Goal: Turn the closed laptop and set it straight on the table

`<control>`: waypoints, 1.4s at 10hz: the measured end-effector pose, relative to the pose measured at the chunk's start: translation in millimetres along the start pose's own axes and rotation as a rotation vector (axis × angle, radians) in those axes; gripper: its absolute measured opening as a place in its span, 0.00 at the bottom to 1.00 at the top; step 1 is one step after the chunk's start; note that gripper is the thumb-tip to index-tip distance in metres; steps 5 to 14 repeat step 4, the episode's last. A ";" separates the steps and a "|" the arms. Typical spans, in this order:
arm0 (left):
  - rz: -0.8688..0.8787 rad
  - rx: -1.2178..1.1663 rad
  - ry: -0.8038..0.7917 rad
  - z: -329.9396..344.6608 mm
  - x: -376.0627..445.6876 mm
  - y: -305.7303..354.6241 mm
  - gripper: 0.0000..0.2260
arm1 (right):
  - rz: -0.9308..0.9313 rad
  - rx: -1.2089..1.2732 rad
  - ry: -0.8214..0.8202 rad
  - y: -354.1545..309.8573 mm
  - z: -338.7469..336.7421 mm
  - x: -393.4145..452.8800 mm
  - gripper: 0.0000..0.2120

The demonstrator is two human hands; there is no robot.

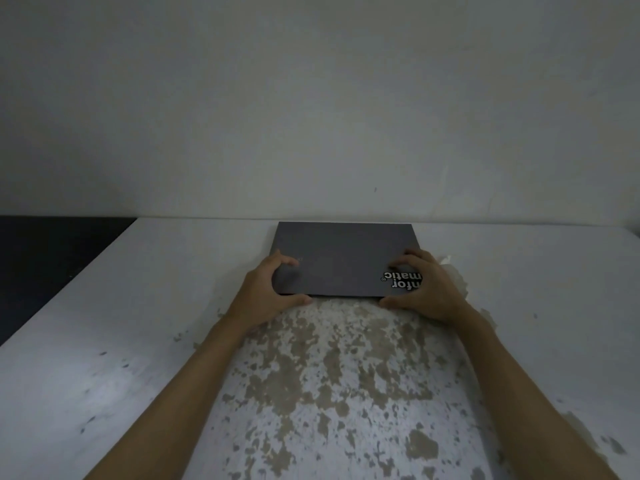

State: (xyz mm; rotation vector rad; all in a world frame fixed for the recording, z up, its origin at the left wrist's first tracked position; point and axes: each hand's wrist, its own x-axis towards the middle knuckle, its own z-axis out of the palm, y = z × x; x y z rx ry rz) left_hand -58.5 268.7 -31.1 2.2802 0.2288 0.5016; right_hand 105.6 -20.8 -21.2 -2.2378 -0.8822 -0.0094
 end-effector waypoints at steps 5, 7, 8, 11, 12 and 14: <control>0.099 0.137 0.093 -36.5 20.2 53.7 0.06 | 0.086 -0.131 -0.110 -40.4 -44.5 26.4 0.18; 0.099 0.137 0.093 -36.5 20.2 53.7 0.06 | 0.086 -0.131 -0.110 -40.4 -44.5 26.4 0.18; 0.099 0.137 0.093 -36.5 20.2 53.7 0.06 | 0.086 -0.131 -0.110 -40.4 -44.5 26.4 0.18; 0.099 0.137 0.093 -36.5 20.2 53.7 0.06 | 0.086 -0.131 -0.110 -40.4 -44.5 26.4 0.18; 0.099 0.137 0.093 -36.5 20.2 53.7 0.06 | 0.086 -0.131 -0.110 -40.4 -44.5 26.4 0.18; 0.099 0.137 0.093 -36.5 20.2 53.7 0.06 | 0.086 -0.131 -0.110 -40.4 -44.5 26.4 0.18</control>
